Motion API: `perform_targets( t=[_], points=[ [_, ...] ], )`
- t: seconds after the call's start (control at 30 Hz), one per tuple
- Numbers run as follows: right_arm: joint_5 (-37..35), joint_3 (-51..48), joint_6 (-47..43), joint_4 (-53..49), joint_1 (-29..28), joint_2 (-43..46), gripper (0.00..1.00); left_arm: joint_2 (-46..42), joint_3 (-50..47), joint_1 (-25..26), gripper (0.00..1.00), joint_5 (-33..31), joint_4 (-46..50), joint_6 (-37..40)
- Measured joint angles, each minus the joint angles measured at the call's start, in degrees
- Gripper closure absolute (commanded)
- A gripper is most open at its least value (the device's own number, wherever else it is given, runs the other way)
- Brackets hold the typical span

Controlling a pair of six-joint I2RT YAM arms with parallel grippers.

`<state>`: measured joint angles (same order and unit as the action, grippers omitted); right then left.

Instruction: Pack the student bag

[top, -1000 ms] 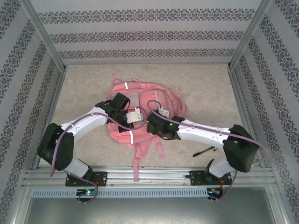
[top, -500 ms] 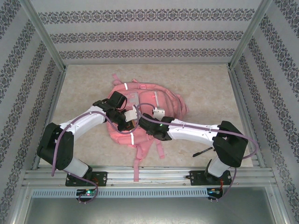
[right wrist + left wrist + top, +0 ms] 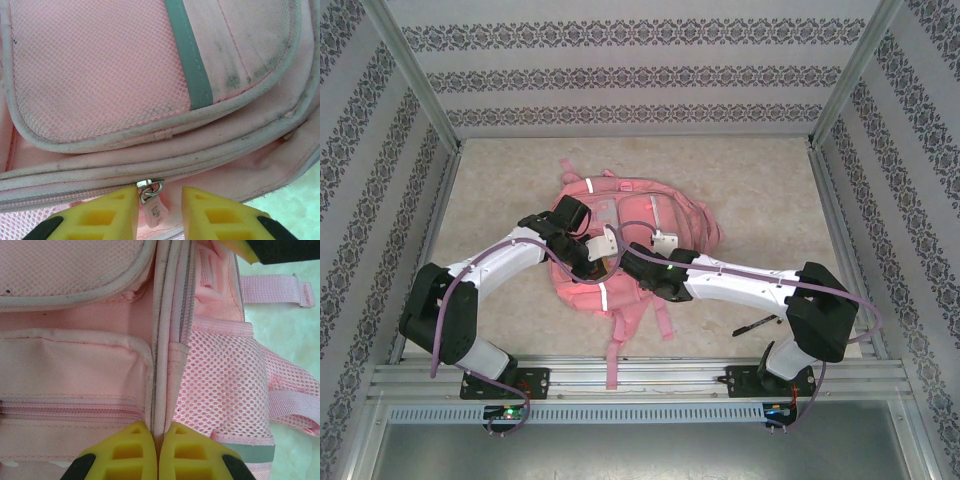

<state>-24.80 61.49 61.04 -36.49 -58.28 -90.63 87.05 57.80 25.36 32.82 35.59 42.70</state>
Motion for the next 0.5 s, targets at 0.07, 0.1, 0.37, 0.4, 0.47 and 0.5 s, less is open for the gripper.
perform_targets(
  t=[0.07,0.1,0.37,0.4,0.47,0.5],
  points=[
    [0.2,0.0,-0.46,0.0,0.0,-0.04,0.7,0.0,0.0,0.0,1.0,0.02,0.0,0.0],
    [0.28,0.02,-1.07,0.02,0.0,-0.2,0.69,0.0,0.0,0.0,1.0,0.02,0.02,0.0],
    [1.9,0.72,-6.8,0.52,0.0,-3.69,0.76,0.0,-0.02,-0.37,1.0,0.22,0.04,0.42],
    [1.97,0.74,-7.43,0.57,0.0,-3.93,0.78,0.0,-0.02,-0.37,1.0,0.22,0.04,0.44],
    [2.08,0.79,-8.61,0.66,0.0,-4.28,0.83,0.0,-0.02,-0.37,1.0,0.24,0.04,0.5],
    [2.12,0.9,-9.11,0.66,0.0,-4.44,0.86,0.0,-0.02,-0.37,1.0,0.24,0.04,0.61]
  ],
)
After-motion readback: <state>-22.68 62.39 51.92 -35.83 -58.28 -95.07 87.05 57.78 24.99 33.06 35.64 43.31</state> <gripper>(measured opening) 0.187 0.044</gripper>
